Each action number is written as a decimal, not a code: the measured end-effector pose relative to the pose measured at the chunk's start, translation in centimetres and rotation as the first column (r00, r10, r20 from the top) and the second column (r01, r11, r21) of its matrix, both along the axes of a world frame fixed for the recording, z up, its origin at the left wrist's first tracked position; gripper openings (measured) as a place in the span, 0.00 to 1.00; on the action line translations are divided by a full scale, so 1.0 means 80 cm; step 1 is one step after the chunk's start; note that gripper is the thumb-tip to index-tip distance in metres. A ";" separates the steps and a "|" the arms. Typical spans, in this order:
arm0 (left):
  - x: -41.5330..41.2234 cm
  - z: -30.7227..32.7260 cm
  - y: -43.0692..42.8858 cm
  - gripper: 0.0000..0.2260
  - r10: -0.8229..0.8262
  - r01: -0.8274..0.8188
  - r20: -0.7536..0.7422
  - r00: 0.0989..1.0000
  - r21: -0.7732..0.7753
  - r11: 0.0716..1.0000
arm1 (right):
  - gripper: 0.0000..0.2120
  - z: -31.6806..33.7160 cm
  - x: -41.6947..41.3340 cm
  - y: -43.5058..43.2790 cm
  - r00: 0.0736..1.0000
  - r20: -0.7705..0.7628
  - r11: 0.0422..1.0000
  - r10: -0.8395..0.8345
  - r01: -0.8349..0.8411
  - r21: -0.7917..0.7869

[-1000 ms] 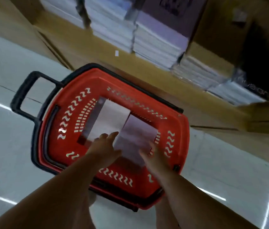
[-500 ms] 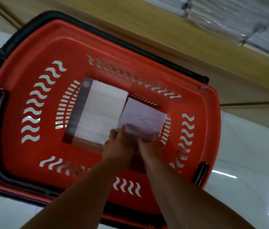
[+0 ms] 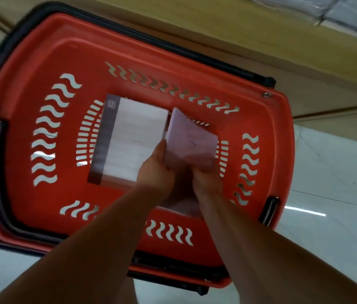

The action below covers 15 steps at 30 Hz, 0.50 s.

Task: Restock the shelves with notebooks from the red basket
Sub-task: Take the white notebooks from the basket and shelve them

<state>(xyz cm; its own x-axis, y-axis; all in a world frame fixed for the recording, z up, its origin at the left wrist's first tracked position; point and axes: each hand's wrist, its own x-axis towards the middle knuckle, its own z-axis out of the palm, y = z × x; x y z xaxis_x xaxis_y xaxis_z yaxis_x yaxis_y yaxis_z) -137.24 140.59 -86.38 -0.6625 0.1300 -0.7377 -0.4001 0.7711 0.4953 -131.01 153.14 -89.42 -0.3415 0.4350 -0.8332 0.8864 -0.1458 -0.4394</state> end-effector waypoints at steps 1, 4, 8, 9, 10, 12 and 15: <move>-0.004 0.006 -0.007 0.29 -0.003 0.003 0.001 1.000 0.054 0.999 | 0.05 0.005 0.001 -0.004 0.999 -0.014 0.999 -0.032 0.033 0.027; -0.026 0.025 -0.047 0.27 -0.010 0.013 -0.020 1.000 0.136 0.991 | 0.11 0.017 -0.003 -0.027 0.992 -0.063 0.943 0.107 -0.081 0.321; -0.050 0.018 -0.113 0.30 0.075 -0.075 -0.014 0.997 0.037 0.997 | 0.34 0.026 -0.031 -0.076 0.963 -0.139 0.872 0.229 -0.140 0.469; -0.055 0.010 -0.124 0.29 0.065 -0.067 -0.040 0.997 -0.040 0.997 | 0.37 0.027 -0.042 -0.087 0.971 -0.097 0.923 0.218 -0.173 0.343; -0.061 -0.002 -0.134 0.27 0.036 -0.044 -0.069 0.997 -0.121 0.992 | 0.39 0.019 -0.051 -0.099 0.974 -0.026 0.955 0.224 -0.215 0.204; -0.067 -0.020 -0.144 0.26 -0.042 0.020 -0.083 0.996 -0.243 0.970 | 0.39 -0.001 -0.062 -0.116 0.962 0.055 0.961 0.268 -0.271 0.062; -0.074 -0.038 -0.146 0.31 -0.101 0.083 -0.032 0.994 -0.354 0.932 | 0.34 -0.026 -0.062 -0.125 0.953 0.051 0.947 0.299 -0.303 0.110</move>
